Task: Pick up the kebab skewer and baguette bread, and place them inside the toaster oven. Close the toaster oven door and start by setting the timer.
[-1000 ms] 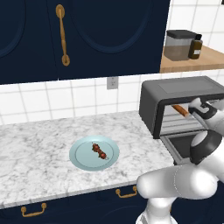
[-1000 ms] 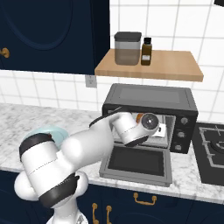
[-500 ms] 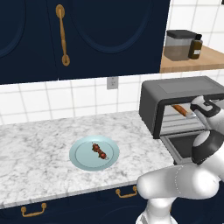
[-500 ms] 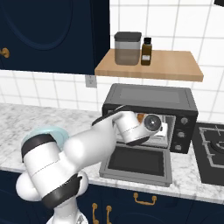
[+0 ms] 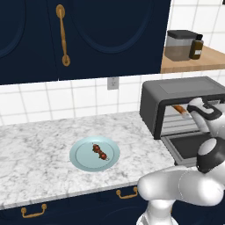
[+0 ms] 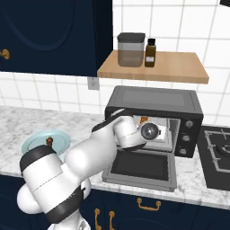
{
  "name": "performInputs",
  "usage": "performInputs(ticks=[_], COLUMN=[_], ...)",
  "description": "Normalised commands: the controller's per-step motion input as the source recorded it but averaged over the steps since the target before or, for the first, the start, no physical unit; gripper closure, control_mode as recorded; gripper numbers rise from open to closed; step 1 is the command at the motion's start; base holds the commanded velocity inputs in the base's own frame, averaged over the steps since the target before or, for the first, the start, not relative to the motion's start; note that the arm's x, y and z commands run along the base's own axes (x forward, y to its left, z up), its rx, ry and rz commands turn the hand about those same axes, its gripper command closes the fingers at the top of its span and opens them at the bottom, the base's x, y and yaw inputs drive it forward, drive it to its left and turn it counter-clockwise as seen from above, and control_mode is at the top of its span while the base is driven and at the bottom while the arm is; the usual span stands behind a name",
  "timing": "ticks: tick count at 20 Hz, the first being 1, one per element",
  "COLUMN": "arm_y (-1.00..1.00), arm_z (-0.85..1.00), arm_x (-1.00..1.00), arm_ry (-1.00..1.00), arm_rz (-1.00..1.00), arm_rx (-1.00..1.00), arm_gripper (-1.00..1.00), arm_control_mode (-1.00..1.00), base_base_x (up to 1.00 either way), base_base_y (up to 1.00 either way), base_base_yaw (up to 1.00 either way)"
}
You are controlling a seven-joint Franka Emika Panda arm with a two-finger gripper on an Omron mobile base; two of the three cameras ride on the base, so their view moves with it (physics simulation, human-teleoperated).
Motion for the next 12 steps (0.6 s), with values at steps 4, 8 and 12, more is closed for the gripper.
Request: performInputs(ticks=[4,8,12], arm_y=[0.00,0.00,0.40], arm_z=[0.20,0.48,0.68], arm_x=[-0.30,-0.94,-0.73], arm_ry=[0.00,0.00,0.12], arm_rz=[0.00,0.00,0.00], arm_rx=[0.00,0.00,0.00], arm_gripper=[-1.00,-1.00,-1.00], arm_control_mode=[-1.00,-1.00,-1.00], base_base_x=[0.00,0.00,0.00], base_base_y=[0.00,0.00,0.00], base_base_yaw=[0.00,0.00,0.00])
